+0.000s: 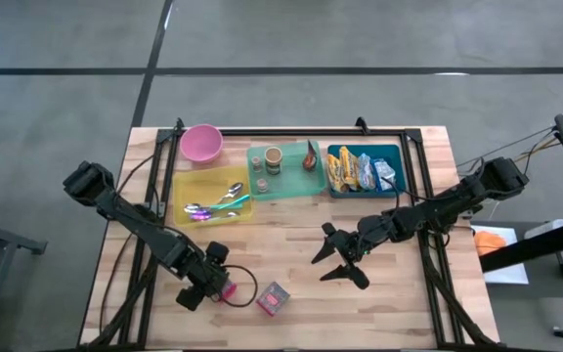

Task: Pick & Place Food Item
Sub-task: Put the left red seasoning can into the green bin

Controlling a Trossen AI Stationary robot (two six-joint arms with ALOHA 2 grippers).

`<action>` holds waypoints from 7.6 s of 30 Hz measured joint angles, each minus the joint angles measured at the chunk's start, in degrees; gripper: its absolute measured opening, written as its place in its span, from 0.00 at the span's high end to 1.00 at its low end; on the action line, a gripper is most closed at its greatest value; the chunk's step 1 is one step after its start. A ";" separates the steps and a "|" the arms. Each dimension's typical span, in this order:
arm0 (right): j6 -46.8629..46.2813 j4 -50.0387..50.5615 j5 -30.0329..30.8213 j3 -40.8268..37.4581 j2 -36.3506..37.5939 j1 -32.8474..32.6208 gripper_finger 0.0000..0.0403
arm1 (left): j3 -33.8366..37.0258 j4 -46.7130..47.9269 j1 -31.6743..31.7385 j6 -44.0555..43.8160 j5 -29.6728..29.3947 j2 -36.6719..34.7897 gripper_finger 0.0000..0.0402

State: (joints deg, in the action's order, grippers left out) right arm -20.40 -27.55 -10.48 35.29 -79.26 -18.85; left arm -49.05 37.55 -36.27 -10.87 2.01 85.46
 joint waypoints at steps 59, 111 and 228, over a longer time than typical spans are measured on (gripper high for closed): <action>0.00 -0.02 0.00 0.02 0.00 -0.01 0.38 | 8.21 -15.18 0.63 -5.70 -2.13 0.14 0.28; 0.00 0.02 0.00 0.04 0.00 -0.02 0.38 | 7.05 -32.47 2.23 -21.36 -20.42 0.14 0.28; 51.60 -5.03 24.81 22.40 -20.01 -9.14 0.38 | 1.07 -49.60 9.78 -43.21 2.05 -2.95 0.28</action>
State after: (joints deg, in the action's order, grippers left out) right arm 31.20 -32.58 14.33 57.69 -99.27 -28.00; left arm -47.99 -12.05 -26.49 -54.08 4.06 82.51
